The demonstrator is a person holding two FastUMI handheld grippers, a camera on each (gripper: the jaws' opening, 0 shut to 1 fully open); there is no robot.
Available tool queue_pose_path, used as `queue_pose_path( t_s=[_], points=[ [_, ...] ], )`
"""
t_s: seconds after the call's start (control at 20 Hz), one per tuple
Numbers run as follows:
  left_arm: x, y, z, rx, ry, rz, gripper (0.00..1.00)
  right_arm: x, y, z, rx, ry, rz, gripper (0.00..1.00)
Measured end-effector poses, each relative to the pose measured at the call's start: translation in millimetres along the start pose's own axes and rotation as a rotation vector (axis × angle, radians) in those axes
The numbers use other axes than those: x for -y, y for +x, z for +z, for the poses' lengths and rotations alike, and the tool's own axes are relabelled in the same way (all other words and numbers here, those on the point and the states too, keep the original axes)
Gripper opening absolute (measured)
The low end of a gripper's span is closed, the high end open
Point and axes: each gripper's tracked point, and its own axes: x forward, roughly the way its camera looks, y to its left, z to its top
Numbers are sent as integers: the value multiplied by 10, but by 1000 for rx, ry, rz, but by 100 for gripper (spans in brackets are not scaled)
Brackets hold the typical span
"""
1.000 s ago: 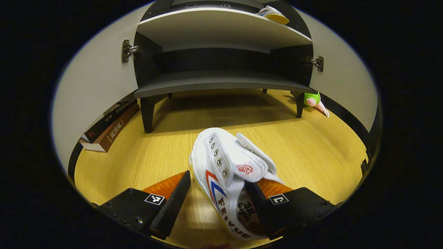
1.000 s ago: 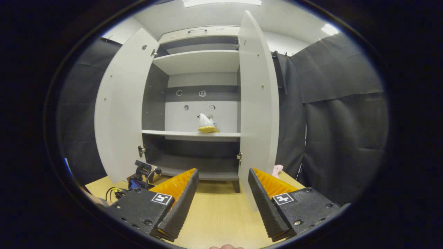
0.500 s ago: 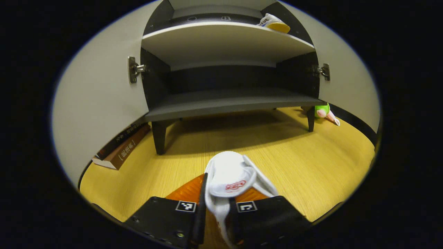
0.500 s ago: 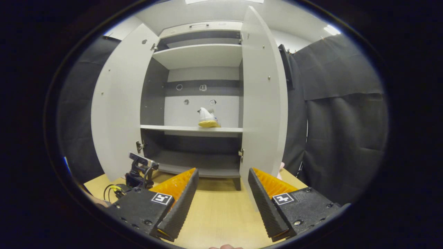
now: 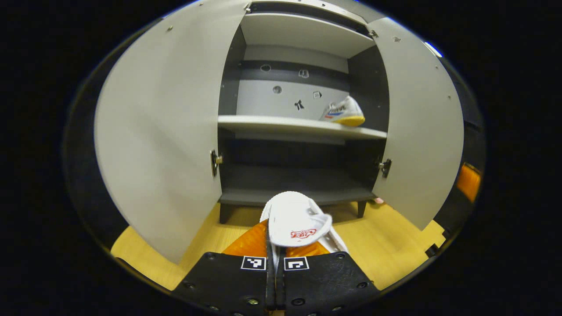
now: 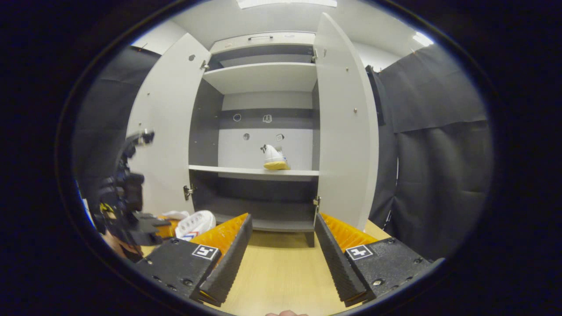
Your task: Grab one shoe with the right hand and put it into the shoe cabinet, grab the other shoe with the left hand and put it into the shoe cabinet; then close the right door with the right hand and the left door with the left hand.
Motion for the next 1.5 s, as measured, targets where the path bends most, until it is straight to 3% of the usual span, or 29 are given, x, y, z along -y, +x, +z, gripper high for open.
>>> queue_pose_path(
  t_s=[0.15,0.25,0.4,0.6,0.75,0.95,1.25,1.35,1.4,1.45,1.5],
  points=[
    [168,-147,820,99,6,-33,0,-125,-29,65,20,0,35,91],
    [237,19,1291,145,-12,-56,1,-180,-49,99,31,14,52,90],
    [203,528,1723,127,30,-34,0,-200,-69,118,33,29,58,90],
    [110,1324,1827,32,15,1,1,-140,-105,80,14,22,45,91],
    [-82,1840,1923,-39,64,57,1,-52,-118,49,-5,19,24,91],
    [50,2207,2299,-134,84,101,1,16,-113,17,-13,11,-6,91],
    [-4,2562,2019,-286,48,93,2,214,-40,-7,-26,14,-46,91],
    [-13,2555,2028,-285,47,93,13,259,-15,17,-16,9,-58,91],
    [-40,2582,2015,-280,58,105,14,277,4,20,-14,7,-61,91],
    [-47,2513,2040,-278,70,106,42,277,18,24,-13,8,-59,91],
    [-72,2490,2051,-272,90,112,38,271,34,22,-15,8,-57,91]
  ],
)
